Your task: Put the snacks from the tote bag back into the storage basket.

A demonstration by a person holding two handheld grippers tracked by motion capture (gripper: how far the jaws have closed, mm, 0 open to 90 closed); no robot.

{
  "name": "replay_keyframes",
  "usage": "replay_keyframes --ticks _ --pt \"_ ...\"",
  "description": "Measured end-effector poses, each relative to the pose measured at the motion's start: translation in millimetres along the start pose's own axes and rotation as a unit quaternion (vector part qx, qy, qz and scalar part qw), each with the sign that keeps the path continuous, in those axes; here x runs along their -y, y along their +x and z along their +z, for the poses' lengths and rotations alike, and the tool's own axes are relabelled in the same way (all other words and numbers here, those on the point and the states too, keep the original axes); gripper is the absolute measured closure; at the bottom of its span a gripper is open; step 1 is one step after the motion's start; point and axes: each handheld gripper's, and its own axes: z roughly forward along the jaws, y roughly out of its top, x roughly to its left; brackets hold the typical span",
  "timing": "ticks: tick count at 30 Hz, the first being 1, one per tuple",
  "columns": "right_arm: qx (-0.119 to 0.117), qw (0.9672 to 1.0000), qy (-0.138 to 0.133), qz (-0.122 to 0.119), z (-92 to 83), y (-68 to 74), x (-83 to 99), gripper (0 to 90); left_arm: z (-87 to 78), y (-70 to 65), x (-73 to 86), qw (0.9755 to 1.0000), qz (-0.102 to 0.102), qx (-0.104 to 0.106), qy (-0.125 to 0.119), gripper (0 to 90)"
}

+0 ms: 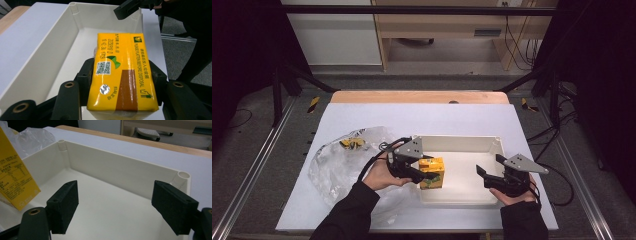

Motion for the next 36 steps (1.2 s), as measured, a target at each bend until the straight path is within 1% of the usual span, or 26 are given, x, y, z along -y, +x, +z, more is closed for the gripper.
replay_keyframes --ticks 4,7,11,14,19,24,27,31,32,36 --pt "-0.001 1.0 0.001 -0.001 0.2 0.0 0.2 21.8 5.3 2.0 4.7 1.0 -0.005 0.006 0.002 50.6" --pt "-0.002 1.0 0.001 0.0 0.3 0.3 0.2 21.8 9.2 3.7 8.2 0.9999 -0.002 0.009 0.009 50.6" --pt "-0.001 1.0 0.001 -0.001 0.3 0.0 0.3 21.8 13.4 4.5 12.3 0.9998 -0.002 0.014 0.01 50.6" --pt "-0.001 1.0 0.001 -0.001 0.6 0.1 0.5 21.8 15.9 4.8 14.6 0.9998 0.002 0.016 0.013 50.6" --pt "-0.001 1.0 0.002 -0.002 1.0 0.5 0.6 21.8 19.9 5.1 18.0 0.9998 0.001 0.017 0.012 50.6" --pt "-0.001 1.0 0.003 -0.002 1.0 0.5 0.7 21.8 23.3 5.9 19.8 0.9996 0.005 0.017 0.022 50.5" --pt "-0.001 1.0 0.002 -0.002 1.0 0.5 0.6 21.8 26.4 5.1 20.9 0.9996 0.007 0.017 0.023 50.5" --pt "-0.001 1.0 0.002 -0.003 1.0 0.6 0.6 21.8 29.3 5.6 23.7 0.9995 0.006 0.017 0.027 50.5" --pt "-0.001 1.0 0.002 -0.003 1.0 0.6 0.6 21.8 30.2 5.4 24.6 0.9995 0.003 0.016 0.025 50.5" --pt "-0.001 1.0 0.004 -0.003 1.2 0.6 0.8 21.7 32.1 5.9 28.0 0.9995 0.004 0.017 0.028 50.5"
